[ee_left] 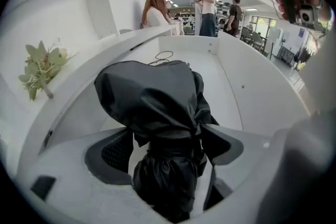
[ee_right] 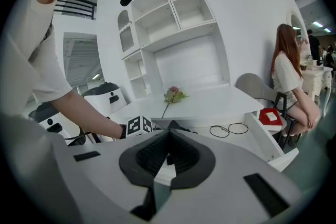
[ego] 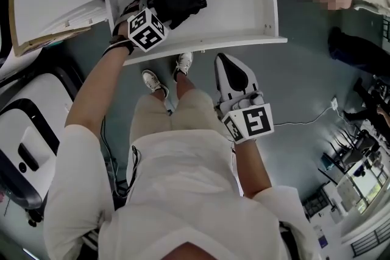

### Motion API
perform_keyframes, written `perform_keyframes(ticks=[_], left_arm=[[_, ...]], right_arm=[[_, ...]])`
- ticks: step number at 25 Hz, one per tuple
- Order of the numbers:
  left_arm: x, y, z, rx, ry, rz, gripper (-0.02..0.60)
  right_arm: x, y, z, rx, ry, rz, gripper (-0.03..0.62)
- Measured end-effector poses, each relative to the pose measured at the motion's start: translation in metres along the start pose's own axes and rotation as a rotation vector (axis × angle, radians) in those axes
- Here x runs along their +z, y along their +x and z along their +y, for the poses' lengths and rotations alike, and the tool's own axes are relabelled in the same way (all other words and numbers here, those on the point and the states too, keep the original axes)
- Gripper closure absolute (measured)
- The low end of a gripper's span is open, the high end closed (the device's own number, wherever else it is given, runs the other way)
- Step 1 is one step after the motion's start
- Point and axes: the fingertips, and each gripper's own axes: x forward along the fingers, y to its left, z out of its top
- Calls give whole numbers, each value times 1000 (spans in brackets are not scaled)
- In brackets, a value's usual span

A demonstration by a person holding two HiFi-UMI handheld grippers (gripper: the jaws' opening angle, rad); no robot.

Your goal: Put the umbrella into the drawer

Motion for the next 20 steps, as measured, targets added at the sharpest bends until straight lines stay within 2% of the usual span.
perform_keyframes(ticks=[8, 11, 13, 18, 20], left_arm=[[11, -65, 6, 78, -20, -90, 168], [18, -98, 12, 125, 7, -115, 232], [18, -120, 14, 149, -2, -126, 284], [10, -177, 13, 178, -180, -202, 358], [5, -201, 11, 194, -227, -231, 387]], right_arm=[[24, -39, 43, -45, -20, -73, 592], [35, -53, 61, -50, -39, -97, 592], [44, -62, 71, -57, -54, -118, 592], [69, -87, 80, -98, -65, -178, 592], [77, -91, 85, -100, -76, -195, 592]])
